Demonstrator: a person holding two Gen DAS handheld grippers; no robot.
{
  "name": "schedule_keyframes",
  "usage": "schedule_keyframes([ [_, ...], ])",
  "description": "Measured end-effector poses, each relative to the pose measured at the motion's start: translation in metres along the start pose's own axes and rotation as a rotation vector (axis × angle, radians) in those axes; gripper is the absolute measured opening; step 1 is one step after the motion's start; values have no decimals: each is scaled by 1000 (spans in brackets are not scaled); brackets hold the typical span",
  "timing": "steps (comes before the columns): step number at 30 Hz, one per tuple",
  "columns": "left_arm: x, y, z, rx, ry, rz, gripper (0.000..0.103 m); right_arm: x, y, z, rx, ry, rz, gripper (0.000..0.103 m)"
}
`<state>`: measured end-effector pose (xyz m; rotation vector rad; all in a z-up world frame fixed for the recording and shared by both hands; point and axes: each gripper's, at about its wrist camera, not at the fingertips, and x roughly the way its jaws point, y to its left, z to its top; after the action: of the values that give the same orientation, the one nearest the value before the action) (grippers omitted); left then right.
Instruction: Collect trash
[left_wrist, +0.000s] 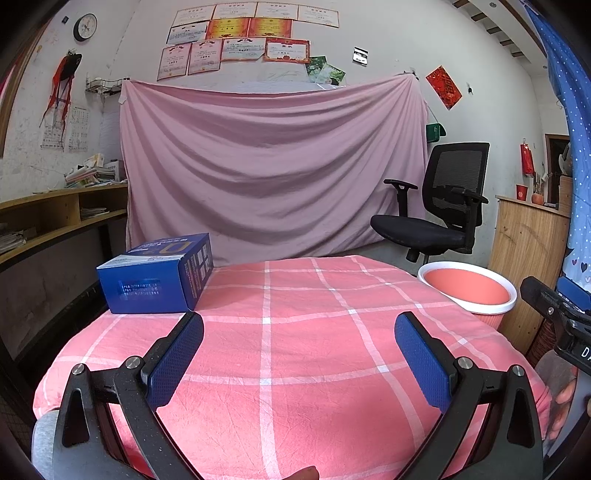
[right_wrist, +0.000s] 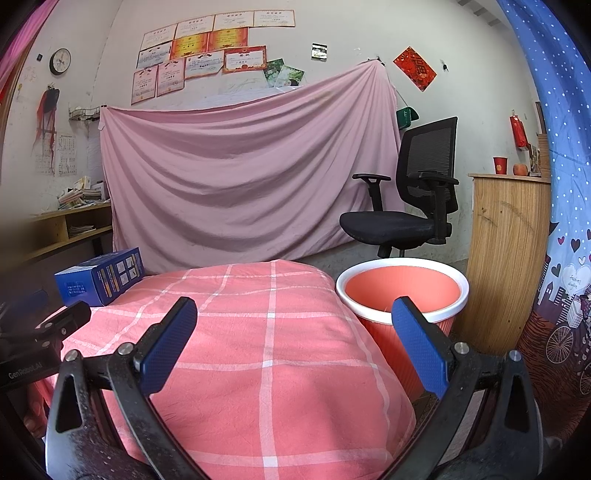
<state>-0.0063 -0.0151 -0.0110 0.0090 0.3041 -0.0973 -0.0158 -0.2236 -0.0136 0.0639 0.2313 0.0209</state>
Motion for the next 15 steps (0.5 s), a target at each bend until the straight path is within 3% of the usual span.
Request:
schedule_keyframes([
  [15,0,1,0,0,1,-2,101,0,0,0,0,0,0,103],
])
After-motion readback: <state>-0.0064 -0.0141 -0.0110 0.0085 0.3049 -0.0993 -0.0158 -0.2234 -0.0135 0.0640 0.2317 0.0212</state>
